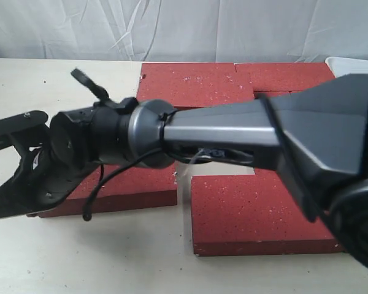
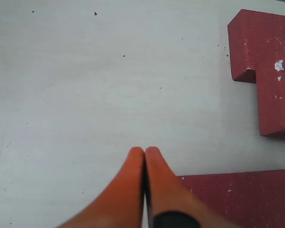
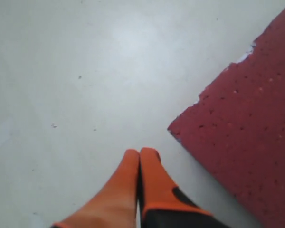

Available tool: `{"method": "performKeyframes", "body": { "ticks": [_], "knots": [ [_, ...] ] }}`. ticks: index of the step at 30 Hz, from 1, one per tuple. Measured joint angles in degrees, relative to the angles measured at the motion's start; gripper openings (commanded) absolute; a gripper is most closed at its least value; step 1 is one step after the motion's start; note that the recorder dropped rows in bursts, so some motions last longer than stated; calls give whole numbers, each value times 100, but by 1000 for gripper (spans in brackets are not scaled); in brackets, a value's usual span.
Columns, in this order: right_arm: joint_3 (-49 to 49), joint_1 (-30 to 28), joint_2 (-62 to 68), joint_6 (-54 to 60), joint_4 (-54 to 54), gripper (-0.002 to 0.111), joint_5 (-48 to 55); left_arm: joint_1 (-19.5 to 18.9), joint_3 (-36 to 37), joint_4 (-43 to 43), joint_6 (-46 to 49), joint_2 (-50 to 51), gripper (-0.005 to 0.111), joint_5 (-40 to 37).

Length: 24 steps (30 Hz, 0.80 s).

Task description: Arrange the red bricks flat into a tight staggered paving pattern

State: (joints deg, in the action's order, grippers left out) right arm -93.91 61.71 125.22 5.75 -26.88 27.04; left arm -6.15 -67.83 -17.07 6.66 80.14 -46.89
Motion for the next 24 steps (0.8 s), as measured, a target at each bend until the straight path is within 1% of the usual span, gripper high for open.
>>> {"method": "performKeyframes", "body": {
  "ticks": [4,7,13,19,24],
  "knots": [
    [0,-41,-495,-20,232,-1,632,0,1,150,0,0,0,-125],
    [0,-165,-780,-149,532,-1,1158,0,154,312,0,-12,0,-161],
    [0,-376,-756,-412,940,-1,2026,0,905,582,0,-12,0,23],
    [0,-376,-542,-451,981,-1,2289,-22,1382,631,0,60,0,334],
    [0,-376,-351,-575,1048,-1,2368,-22,1510,488,0,972,0,415]
  ]
}}
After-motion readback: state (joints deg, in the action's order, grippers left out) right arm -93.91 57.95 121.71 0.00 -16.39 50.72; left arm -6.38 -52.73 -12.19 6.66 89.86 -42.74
